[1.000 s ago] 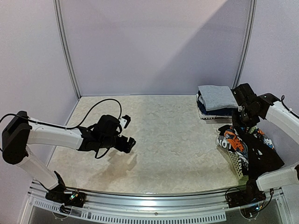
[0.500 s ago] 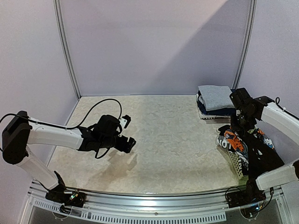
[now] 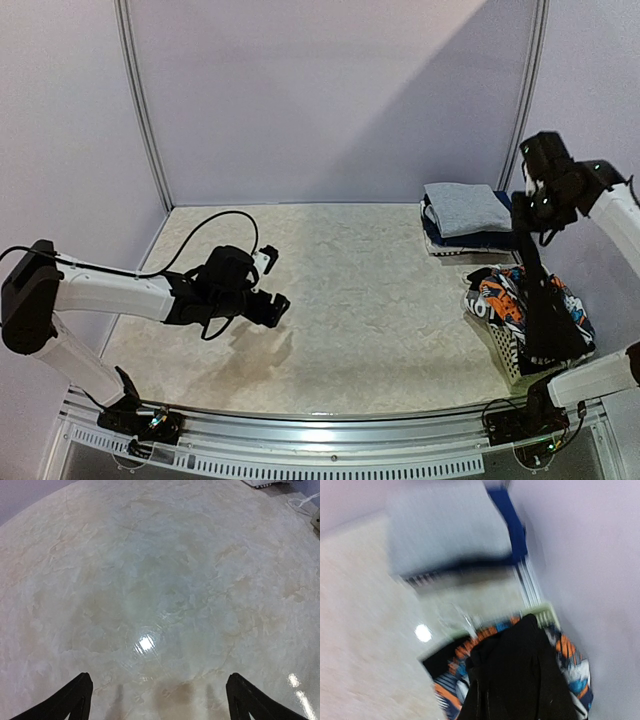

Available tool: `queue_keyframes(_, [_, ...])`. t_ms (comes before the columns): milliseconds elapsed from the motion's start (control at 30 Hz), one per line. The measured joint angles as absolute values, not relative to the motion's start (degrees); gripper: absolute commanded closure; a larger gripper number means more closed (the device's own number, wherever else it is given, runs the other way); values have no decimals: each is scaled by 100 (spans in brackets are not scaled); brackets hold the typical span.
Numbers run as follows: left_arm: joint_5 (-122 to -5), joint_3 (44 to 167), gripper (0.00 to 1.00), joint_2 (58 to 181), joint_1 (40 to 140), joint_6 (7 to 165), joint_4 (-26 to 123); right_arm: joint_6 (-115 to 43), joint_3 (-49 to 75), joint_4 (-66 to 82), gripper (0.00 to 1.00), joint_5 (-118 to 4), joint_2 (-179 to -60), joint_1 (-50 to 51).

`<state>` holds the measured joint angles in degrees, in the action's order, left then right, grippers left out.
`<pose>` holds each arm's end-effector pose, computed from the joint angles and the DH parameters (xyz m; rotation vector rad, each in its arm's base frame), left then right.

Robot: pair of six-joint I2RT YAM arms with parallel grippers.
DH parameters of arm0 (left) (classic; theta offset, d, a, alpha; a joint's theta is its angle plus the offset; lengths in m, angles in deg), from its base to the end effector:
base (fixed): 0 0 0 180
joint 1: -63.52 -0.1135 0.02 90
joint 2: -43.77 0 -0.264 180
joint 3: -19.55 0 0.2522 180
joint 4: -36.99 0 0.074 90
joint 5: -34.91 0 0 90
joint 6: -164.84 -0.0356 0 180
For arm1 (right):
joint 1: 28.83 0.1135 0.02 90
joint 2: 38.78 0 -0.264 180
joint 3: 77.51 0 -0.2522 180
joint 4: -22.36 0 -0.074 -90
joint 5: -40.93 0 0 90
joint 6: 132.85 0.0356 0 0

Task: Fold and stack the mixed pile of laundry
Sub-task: Pick up the crumpled shirt from the bin, then pass from the right arm to the left

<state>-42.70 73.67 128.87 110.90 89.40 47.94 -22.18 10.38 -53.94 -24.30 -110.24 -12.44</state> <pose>0.2051 -0.2116 0.1740 0.5428 2.2369 -0.3136 0.2268 0.0512 0.3650 0.2556 2.4227 -0.2673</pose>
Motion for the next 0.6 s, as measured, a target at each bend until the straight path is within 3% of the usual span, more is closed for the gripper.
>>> queue_keyframes(300, [-4268,7269,6,12472,11090,8936,4755,-2531,-3139,-5683,100,-2874,-11690,-82])
queue_keyframes(600, [-4526,6998,5,11711,11090,8766,4657,-2730,-3845,-5373,100,-4157,-12589,852])
